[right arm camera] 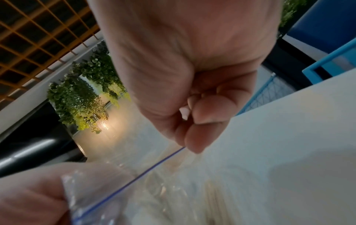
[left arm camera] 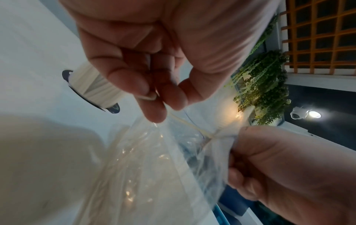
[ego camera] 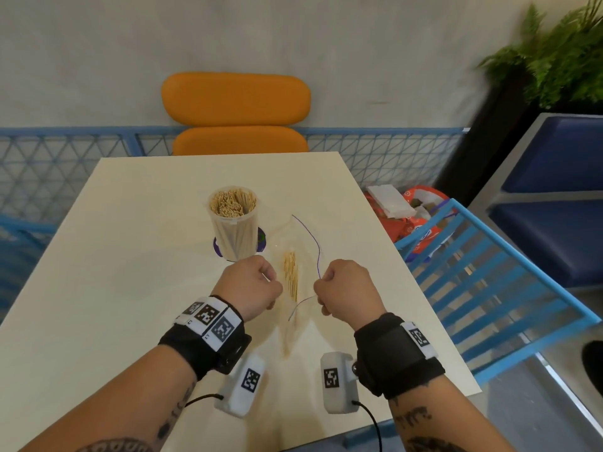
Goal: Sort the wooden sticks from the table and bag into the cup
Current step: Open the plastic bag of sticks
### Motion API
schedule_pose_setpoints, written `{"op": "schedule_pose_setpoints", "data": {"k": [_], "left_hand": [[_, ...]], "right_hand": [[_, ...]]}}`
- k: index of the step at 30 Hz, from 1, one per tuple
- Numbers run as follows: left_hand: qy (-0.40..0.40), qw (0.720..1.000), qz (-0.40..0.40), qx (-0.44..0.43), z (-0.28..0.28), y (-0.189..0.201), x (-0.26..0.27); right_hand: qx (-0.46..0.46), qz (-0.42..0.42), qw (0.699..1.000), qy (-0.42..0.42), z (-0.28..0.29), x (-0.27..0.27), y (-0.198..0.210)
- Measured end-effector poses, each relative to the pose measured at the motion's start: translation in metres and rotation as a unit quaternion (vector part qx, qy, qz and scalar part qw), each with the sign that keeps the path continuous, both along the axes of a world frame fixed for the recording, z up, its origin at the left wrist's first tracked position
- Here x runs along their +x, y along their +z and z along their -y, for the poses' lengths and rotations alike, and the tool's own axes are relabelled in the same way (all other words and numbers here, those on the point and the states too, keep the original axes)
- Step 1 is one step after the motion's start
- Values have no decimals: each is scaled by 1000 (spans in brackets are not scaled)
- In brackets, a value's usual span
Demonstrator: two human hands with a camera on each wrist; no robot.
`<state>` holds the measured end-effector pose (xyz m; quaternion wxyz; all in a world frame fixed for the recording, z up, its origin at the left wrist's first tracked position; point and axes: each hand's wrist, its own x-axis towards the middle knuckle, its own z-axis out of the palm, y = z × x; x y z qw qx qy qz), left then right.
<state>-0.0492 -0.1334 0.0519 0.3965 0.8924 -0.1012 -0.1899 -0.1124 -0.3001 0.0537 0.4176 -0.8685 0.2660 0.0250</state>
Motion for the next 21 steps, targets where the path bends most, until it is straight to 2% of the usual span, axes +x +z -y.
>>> {"op": "schedule_pose_setpoints", "data": {"k": [3, 6, 8, 13, 16, 19, 21], "left_hand": [[13, 999, -21, -34, 1, -3, -5], [8, 999, -7, -47, 5, -8, -9], [23, 999, -1, -43, 3, -8, -9], [111, 992, -18, -49, -25, -12, 5], [108, 991, -47, -71, -31, -17, 7], [77, 995, -10, -59, -35, -18, 14], [27, 999, 32, -14, -40, -13, 24]], "right_hand": [[61, -19, 998, 2, -9, -2, 5], [117, -92, 988, 41, -20, -6, 9], [130, -99, 985, 46, -19, -9, 8], [84, -58, 994, -29, 2, -16, 3], [88, -127, 988, 13, 2, -22, 2], [77, -231, 964, 105, -4, -27, 2], [19, -203, 974, 100, -8, -25, 1]]}}
